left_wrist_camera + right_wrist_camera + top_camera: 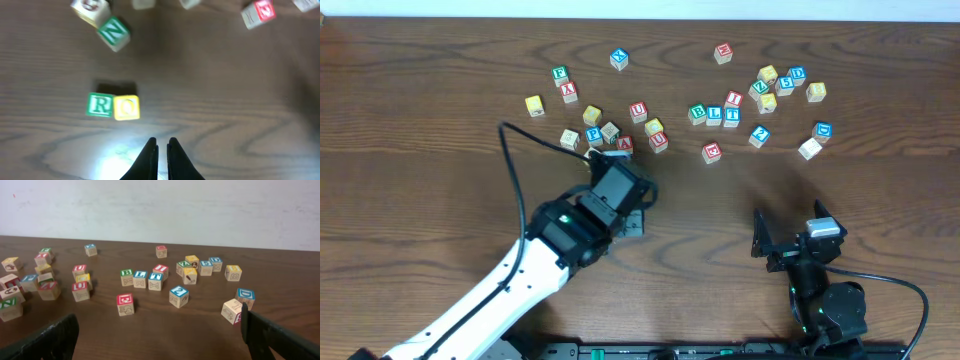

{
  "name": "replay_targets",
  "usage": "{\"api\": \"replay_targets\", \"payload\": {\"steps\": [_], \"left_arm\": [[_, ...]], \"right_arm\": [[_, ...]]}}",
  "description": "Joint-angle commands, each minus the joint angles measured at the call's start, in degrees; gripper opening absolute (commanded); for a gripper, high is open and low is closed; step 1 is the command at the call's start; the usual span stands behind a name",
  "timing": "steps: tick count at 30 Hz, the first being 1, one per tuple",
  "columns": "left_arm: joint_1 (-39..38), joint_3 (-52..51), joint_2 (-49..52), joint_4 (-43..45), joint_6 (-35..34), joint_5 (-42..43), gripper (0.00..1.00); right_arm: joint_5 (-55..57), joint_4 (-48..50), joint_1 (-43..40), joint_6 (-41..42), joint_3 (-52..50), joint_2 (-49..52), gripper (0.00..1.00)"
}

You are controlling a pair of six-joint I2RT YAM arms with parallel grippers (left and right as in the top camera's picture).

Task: Spell out ROBOT
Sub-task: 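Open the left gripper and lift it away from the R O blocks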

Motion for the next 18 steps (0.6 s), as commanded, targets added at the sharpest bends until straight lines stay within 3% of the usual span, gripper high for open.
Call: {"api": "replay_targets", "payload": {"steps": [1, 18], "left_arm": [[3.7, 0.9, -0.7, -0.8, 0.6, -1.9, 0.12], [12.0, 0.9, -0.7, -2.3, 5.9, -2.2, 0.17]], "right_arm": [[-0.3, -0.2, -0.6, -0.4, 0.0, 0.0, 0.99], [-0.3, -0.2, -0.6, -0.4, 0.0, 0.0, 0.99]]}}
